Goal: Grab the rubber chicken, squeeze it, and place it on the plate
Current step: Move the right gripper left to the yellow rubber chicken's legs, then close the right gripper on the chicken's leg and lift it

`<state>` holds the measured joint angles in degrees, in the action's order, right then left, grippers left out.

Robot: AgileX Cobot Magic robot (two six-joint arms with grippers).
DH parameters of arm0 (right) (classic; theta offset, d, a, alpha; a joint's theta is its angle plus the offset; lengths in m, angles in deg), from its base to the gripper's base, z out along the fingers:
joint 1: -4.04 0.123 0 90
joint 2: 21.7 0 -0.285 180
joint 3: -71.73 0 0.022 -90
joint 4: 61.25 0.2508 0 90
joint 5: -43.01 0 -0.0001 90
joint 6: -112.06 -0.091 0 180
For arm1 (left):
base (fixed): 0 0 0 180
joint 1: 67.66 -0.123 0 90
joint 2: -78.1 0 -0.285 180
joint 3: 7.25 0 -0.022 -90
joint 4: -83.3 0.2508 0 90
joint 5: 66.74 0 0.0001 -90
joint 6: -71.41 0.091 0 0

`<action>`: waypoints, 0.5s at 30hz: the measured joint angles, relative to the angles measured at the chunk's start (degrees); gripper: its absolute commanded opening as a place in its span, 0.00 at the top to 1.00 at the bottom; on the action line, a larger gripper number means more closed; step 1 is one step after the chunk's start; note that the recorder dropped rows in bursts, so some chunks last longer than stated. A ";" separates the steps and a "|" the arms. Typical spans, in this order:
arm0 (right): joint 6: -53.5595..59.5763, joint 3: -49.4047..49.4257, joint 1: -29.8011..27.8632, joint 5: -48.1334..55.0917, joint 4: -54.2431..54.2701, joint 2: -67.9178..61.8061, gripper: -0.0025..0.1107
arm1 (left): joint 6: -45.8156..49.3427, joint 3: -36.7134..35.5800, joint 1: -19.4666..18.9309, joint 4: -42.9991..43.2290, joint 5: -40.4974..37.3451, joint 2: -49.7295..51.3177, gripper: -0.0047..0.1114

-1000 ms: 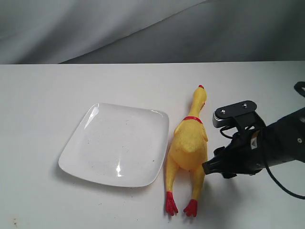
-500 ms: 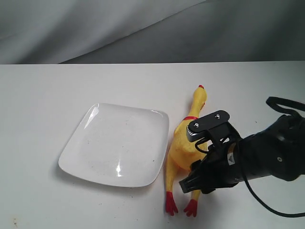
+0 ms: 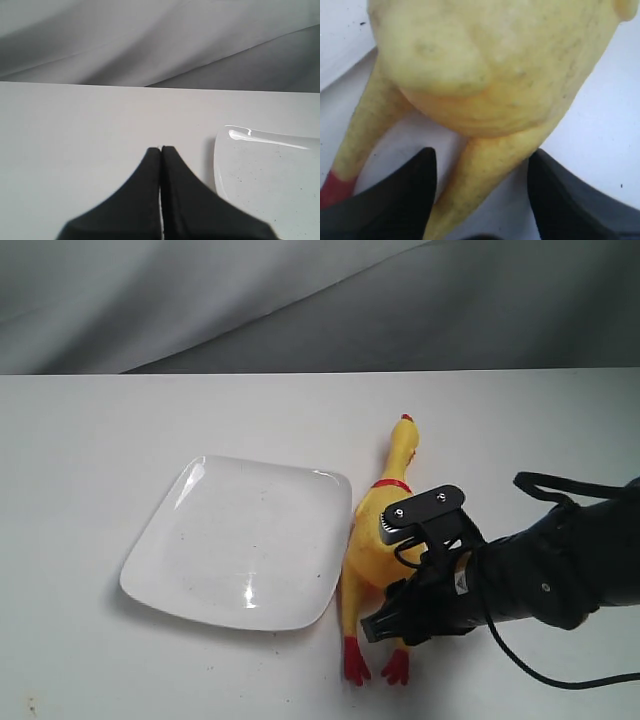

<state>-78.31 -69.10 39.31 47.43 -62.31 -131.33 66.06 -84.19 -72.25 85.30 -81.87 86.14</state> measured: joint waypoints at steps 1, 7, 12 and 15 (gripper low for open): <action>0.00 -0.27 0.00 -0.45 0.00 -0.35 0.59 | 0.00 0.00 0.00 0.00 0.00 0.00 0.96; -0.76 -0.39 0.00 -1.48 0.38 -0.94 0.89 | 0.00 0.00 0.00 0.00 0.00 0.00 0.96; -0.89 -0.39 0.00 -1.48 0.38 -0.94 0.98 | 0.00 0.00 0.00 0.00 0.00 0.00 0.96; -0.89 -0.39 0.00 -1.48 0.38 -0.94 0.98 | 0.00 0.00 0.00 0.00 0.00 0.00 0.96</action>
<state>-79.20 -69.49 39.31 45.95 -61.93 -132.27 66.06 -84.19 -72.25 85.30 -81.87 86.14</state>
